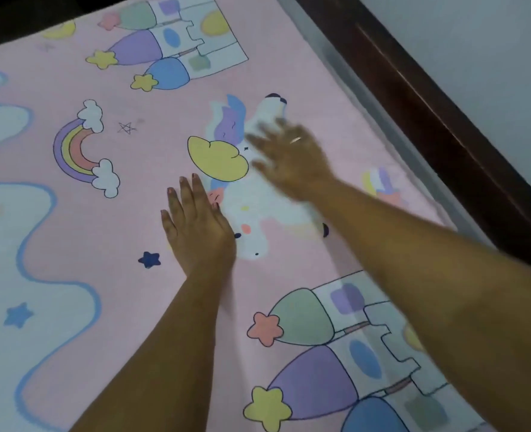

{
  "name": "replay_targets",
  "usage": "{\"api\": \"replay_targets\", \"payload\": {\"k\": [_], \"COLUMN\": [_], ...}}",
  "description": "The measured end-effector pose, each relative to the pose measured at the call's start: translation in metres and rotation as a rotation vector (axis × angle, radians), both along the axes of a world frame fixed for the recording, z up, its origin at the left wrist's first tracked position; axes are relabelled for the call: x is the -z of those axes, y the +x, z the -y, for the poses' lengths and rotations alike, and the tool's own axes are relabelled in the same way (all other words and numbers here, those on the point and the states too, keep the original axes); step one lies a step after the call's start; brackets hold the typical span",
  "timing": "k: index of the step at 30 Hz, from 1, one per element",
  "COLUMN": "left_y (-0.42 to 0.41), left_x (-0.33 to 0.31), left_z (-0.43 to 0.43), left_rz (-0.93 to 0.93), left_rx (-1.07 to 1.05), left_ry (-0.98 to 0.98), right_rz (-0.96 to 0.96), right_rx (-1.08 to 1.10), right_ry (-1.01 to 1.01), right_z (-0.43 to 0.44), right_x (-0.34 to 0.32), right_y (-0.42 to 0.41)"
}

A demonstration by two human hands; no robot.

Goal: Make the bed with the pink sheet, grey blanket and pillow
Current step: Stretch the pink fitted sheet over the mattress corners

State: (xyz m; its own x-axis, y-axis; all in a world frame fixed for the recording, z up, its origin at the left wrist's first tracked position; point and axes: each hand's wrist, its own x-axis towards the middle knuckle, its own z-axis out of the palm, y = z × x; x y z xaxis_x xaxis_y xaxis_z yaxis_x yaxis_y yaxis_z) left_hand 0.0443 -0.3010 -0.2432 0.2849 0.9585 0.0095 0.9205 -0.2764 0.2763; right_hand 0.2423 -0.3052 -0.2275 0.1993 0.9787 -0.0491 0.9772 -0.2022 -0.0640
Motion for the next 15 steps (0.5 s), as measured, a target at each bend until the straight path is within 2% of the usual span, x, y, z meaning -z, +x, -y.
{"api": "replay_targets", "payload": {"k": [2, 4, 5, 6, 8, 10, 12, 13, 15], "left_y": [0.002, 0.002, 0.001, 0.001, 0.001, 0.001, 0.0, 0.0, 0.0], "left_x": [0.004, 0.004, 0.005, 0.007, 0.008, 0.008, 0.009, 0.01, 0.009], "left_z": [0.001, -0.001, 0.0, 0.0, 0.001, 0.0, 0.001, 0.002, 0.003], "left_rz": [0.0, 0.002, 0.001, -0.005, -0.011, 0.001, 0.019, 0.025, 0.021], "left_rx": [0.004, -0.011, -0.011, -0.007, -0.008, -0.022, -0.024, -0.026, -0.029], "left_ry": [0.028, 0.037, 0.037, 0.041, 0.061, 0.073, 0.074, 0.073, 0.085], "right_rz": [0.018, -0.066, -0.067, -0.03, -0.029, -0.107, -0.136, -0.117, -0.097], "right_rx": [0.338, 0.679, 0.733, 0.685, 0.397, 0.017, -0.294, -0.381, -0.372], "right_ry": [0.001, 0.003, 0.02, 0.066, 0.143, 0.079, -0.066, -0.117, -0.131], "right_z": [0.008, 0.01, 0.004, -0.007, -0.036, -0.062, -0.077, -0.083, -0.094], "right_x": [-0.005, -0.014, -0.018, -0.019, -0.022, -0.023, -0.02, -0.016, -0.009], "right_y": [0.057, 0.079, 0.074, 0.059, 0.01, -0.05, -0.094, -0.099, -0.08]}}
